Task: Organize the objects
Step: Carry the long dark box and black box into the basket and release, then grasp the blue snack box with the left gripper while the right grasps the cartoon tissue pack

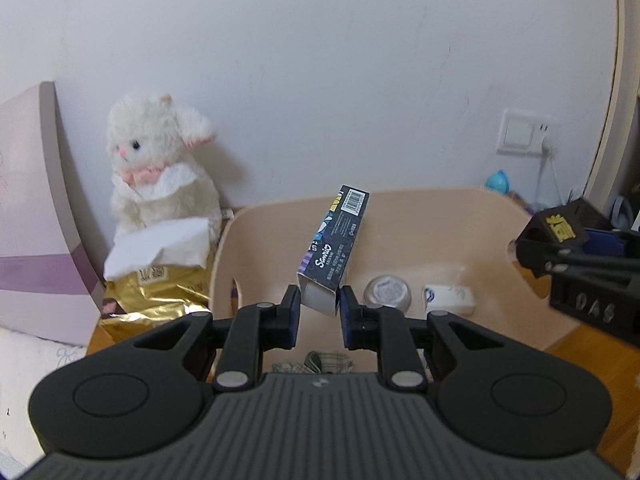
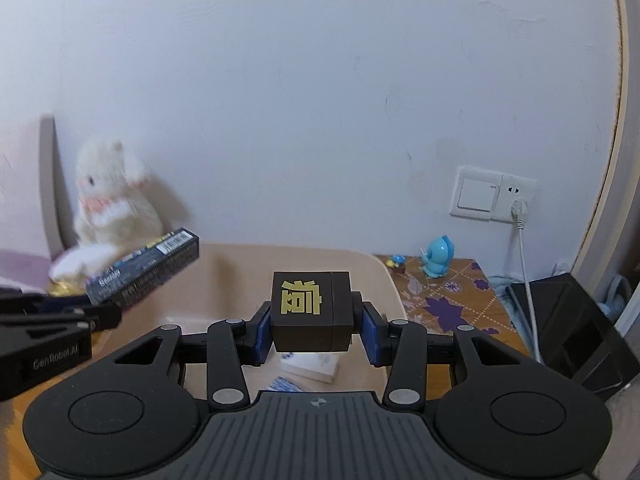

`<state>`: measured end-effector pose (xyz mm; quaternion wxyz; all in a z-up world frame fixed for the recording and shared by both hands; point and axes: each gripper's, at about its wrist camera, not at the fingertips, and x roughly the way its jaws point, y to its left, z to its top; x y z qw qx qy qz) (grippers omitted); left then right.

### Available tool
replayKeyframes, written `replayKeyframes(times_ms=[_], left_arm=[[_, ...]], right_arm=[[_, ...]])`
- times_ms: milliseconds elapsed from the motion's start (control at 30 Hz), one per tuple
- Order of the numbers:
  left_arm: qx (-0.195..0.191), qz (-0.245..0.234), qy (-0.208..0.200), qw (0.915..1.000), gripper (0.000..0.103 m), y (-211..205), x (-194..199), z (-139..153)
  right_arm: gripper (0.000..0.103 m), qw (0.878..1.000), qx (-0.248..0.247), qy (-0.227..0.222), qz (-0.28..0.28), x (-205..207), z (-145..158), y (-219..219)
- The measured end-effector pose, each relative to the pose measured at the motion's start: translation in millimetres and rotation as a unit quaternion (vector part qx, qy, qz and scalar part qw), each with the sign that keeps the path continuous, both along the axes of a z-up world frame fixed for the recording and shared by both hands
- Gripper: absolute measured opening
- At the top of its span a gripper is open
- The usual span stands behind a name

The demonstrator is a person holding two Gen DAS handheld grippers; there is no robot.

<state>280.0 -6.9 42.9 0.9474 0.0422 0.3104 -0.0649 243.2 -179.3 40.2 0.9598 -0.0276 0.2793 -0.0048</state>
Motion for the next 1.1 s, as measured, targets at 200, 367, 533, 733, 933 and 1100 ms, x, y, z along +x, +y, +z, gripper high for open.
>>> replayKeyframes(times_ms=[200, 367, 533, 733, 933, 1100], left_arm=[[0.003, 0.005, 0.027, 0.9996, 0.026, -7.9, 11.8, -9.2], [-0.008, 0.017, 0.024, 0.9995, 0.083, -4.0, 6.5, -5.5], [-0.024, 0.018, 0.017, 0.9994, 0.091, 7.5, -8.1, 8.9], [-0.021, 0.017, 0.010, 0.9996, 0.093, 15.2, -32.4, 23.0], [-0.036, 0.015, 0.024, 0.9990, 0.098, 30.9, -59.3, 20.0], [-0.026, 0.018, 0.041, 0.9987, 0.098, 42.2, -79.5, 2.5]], right_arm=[[0.051, 1.000, -0.003, 0.027, 0.001, 9.0, -14.6, 1.3], [0.083, 1.000, 0.010, 0.016, 0.000, -0.6, -6.9, -1.0], [0.103, 0.999, 0.040, 0.014, -0.003, -11.9, 3.4, -16.4], [0.103, 0.998, 0.053, 0.023, -0.002, -30.3, 9.0, -22.6], [0.103, 0.998, 0.062, 0.030, 0.000, -59.4, 2.5, -22.0], [0.103, 0.997, 0.058, 0.043, 0.011, -82.8, -12.4, -14.8]])
